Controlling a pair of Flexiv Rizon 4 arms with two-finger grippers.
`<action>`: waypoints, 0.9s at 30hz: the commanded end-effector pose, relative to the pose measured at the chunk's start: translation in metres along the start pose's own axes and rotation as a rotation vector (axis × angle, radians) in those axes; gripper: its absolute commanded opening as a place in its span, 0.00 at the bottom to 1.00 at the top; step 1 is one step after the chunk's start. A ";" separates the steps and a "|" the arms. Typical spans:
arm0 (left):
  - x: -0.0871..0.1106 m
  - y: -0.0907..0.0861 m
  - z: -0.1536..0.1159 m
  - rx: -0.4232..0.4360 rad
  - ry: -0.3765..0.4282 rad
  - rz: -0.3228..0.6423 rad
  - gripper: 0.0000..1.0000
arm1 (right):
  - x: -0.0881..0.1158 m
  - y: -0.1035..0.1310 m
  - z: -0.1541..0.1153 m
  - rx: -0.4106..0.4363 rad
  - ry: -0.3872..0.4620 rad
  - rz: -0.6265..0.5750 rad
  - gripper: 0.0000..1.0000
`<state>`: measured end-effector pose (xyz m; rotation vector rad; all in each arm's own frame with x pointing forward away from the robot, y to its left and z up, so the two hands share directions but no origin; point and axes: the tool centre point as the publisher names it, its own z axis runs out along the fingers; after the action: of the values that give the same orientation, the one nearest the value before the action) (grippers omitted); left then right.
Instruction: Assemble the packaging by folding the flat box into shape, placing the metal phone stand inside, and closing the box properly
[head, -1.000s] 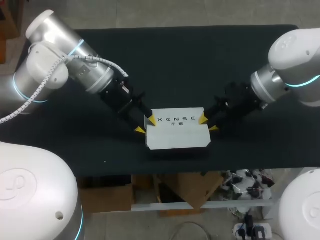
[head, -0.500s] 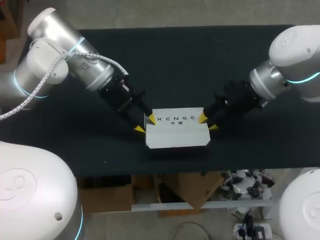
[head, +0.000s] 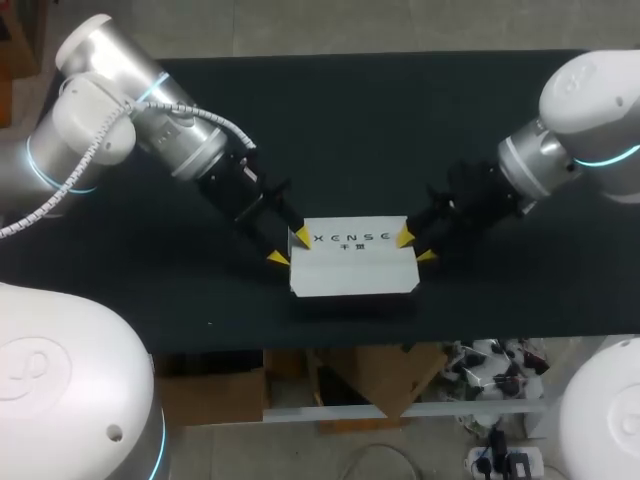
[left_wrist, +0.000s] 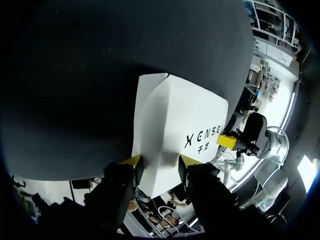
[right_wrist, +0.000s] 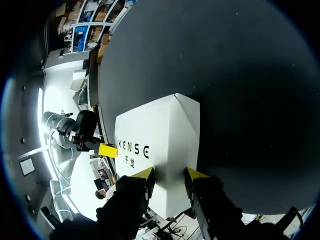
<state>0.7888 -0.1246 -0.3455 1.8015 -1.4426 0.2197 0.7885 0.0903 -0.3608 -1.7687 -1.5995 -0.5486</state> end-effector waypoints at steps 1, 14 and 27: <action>0.008 0.000 0.011 0.010 0.000 0.006 0.45 | 0.008 0.002 0.015 0.006 0.002 -0.004 0.40; -0.001 -0.001 0.017 0.067 -0.011 0.045 0.46 | 0.005 0.007 0.024 -0.007 0.004 -0.034 0.43; -0.002 -0.002 0.016 0.123 -0.040 0.098 0.47 | 0.003 0.005 0.027 -0.027 -0.017 -0.035 0.44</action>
<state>0.7866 -0.1199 -0.3616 1.8349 -1.5687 0.3266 0.7927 0.0971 -0.3776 -1.7662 -1.6423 -0.5747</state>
